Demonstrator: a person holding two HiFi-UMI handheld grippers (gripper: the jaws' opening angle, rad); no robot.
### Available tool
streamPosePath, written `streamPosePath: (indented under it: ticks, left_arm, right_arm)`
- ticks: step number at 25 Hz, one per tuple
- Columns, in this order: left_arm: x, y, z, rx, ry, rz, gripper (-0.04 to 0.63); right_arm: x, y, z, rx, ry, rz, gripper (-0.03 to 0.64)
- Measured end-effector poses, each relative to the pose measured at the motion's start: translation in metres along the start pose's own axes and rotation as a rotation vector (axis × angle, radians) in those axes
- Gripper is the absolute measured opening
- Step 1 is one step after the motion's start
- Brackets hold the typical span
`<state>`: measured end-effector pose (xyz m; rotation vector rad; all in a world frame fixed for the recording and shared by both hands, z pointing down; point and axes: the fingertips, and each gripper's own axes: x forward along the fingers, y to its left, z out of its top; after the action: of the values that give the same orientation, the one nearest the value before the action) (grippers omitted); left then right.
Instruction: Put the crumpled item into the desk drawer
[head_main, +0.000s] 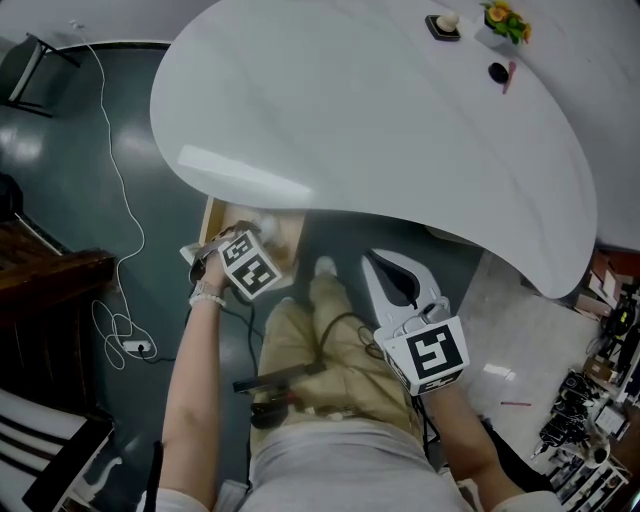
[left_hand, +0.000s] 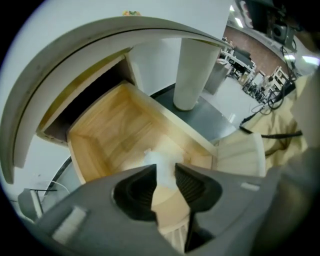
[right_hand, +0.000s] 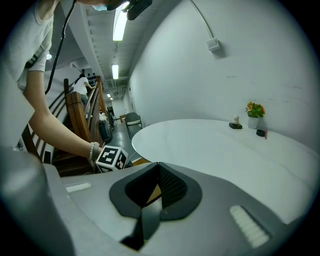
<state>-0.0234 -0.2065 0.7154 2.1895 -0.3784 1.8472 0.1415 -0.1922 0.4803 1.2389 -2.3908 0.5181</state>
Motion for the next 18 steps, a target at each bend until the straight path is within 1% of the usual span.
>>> streamPosePath:
  ticks: [2,4,6,7,8,14,18]
  left_arm:
    - [-0.001,0.002,0.001,-0.001,-0.004,0.005,0.115]
    - [-0.005,0.003,0.002,-0.014,-0.028,0.014,0.095]
    - [-0.014,0.007,0.005,-0.034,-0.075,0.034,0.046]
    - [-0.020,0.010,0.007,-0.043,-0.104,0.048,0.009]
    - [-0.027,0.013,0.009,-0.053,-0.135,0.060,-0.002]
    - [-0.070,0.026,0.015,-0.126,-0.291,0.105,-0.003]
    - [-0.105,0.029,0.011,-0.202,-0.410,0.121,-0.003]
  right_arm:
    - [0.001,0.000,0.000,-0.003,-0.002,0.000,0.005]
    - [0.002,0.003,0.000,-0.008,-0.002,0.002,0.005]
    - [0.002,0.007,0.002,-0.015,-0.003,0.006,0.005]
    - [0.003,0.010,0.004,-0.019,-0.005,0.008,0.005]
    - [0.003,0.012,0.005,-0.023,-0.007,0.009,0.005]
    - [0.007,0.028,0.020,-0.050,-0.022,0.025,0.005]
    - [0.008,0.042,0.032,-0.067,-0.027,0.038,0.005]
